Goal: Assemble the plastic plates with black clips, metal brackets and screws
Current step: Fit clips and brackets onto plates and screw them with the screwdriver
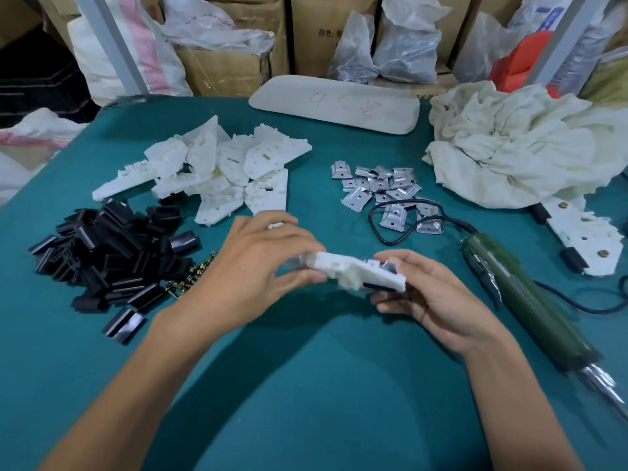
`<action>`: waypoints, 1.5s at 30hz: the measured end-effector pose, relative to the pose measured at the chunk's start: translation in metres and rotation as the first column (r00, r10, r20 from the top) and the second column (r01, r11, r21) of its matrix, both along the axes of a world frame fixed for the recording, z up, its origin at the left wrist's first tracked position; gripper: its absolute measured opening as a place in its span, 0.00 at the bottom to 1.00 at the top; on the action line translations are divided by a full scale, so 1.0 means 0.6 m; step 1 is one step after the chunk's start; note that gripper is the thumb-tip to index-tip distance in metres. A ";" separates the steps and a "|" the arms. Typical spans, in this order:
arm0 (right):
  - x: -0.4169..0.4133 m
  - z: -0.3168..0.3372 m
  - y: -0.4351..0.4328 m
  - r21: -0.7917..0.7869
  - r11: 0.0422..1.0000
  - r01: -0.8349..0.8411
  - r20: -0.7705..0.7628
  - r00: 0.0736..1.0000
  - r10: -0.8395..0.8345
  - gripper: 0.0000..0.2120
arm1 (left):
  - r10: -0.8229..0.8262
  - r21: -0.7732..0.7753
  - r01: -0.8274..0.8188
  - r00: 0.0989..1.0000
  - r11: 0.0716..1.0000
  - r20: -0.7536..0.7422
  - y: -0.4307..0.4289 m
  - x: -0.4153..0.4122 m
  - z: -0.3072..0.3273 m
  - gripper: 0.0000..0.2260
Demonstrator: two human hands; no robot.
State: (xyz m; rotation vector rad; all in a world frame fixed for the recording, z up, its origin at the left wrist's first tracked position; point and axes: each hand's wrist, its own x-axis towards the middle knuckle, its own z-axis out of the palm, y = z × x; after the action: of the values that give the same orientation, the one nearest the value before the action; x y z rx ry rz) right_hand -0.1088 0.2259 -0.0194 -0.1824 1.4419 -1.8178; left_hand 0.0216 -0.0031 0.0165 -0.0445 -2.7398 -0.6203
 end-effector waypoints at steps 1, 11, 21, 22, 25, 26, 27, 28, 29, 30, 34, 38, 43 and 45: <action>-0.004 -0.001 0.002 0.024 0.998 0.049 -0.016 0.999 -0.049 0.15 | -0.024 0.087 0.016 0.996 0.996 0.091 0.002 0.001 0.001 0.15; -0.022 -0.028 0.002 0.091 0.954 0.286 -0.226 0.939 -0.260 0.05 | -0.169 0.389 -0.044 0.851 0.920 0.497 0.041 -0.040 -0.042 0.18; 0.034 0.012 -0.082 0.306 0.939 0.158 -0.844 0.501 0.191 0.05 | 0.394 -0.039 -0.399 0.879 0.916 0.268 -0.102 0.050 -0.034 0.07; 0.046 0.019 -0.106 0.341 0.937 0.078 -0.849 0.454 0.271 0.04 | 0.394 -0.032 -0.403 0.871 0.915 0.292 -0.116 0.060 -0.031 0.06; 0.074 0.030 -0.185 0.515 0.851 -0.103 -0.797 0.308 0.520 0.05 | 0.349 -0.013 -0.372 0.857 0.928 0.379 -0.134 0.072 -0.029 0.04; 0.079 0.028 -0.210 0.574 0.810 -0.119 -0.770 0.259 0.584 0.06 | 0.348 -0.010 -0.374 0.853 0.928 0.390 -0.133 0.072 -0.031 0.04; 0.083 0.026 -0.232 0.626 0.771 -0.114 -0.741 0.222 0.634 0.08 | 0.362 -0.014 -0.387 0.849 0.922 0.385 -0.131 0.072 -0.034 0.05; 0.085 0.023 -0.250 0.668 0.738 -0.096 -0.713 0.201 0.672 0.09 | 0.387 -0.026 -0.407 0.846 0.913 0.365 -0.129 0.071 -0.037 0.05; 0.086 0.020 -0.266 0.701 0.710 -0.071 -0.688 0.194 0.699 0.11 | 0.412 -0.042 -0.425 0.844 0.904 0.342 -0.128 0.069 -0.041 0.06; 0.086 0.016 -0.278 0.725 0.688 -0.043 -0.669 0.192 0.718 0.12 | 0.431 -0.056 -0.437 0.842 0.898 0.324 -0.126 0.067 -0.044 0.06; 0.083 0.004 -0.299 0.744 0.668 -0.010 -0.649 0.225 0.726 0.09 | 0.474 -0.071 -0.476 0.829 0.876 0.295 -0.123 0.058 -0.048 0.02; 0.085 -0.001 -0.298 0.708 0.704 -0.057 -0.663 0.292 0.690 0.04 | 0.525 -0.082 -0.523 0.814 0.849 0.249 -0.120 0.054 -0.050 0.03; 0.088 -0.001 -0.303 0.683 0.725 -0.087 -0.659 0.355 0.663 0.03 | 0.556 0.080 -0.577 0.809 0.813 0.190 -0.125 0.059 -0.042 0.03; 0.091 0.001 -0.311 0.687 0.722 -0.083 -0.652 0.368 0.663 0.03 | 0.582 0.175 -0.602 0.798 0.779 0.153 -0.126 0.066 -0.036 0.04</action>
State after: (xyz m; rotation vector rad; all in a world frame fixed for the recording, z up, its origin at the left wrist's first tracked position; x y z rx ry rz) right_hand -0.0545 0.0391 -0.0185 -1.2346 2.3069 -0.7299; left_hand 0.0610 -0.0790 -0.0052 0.8896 -2.5262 -0.7271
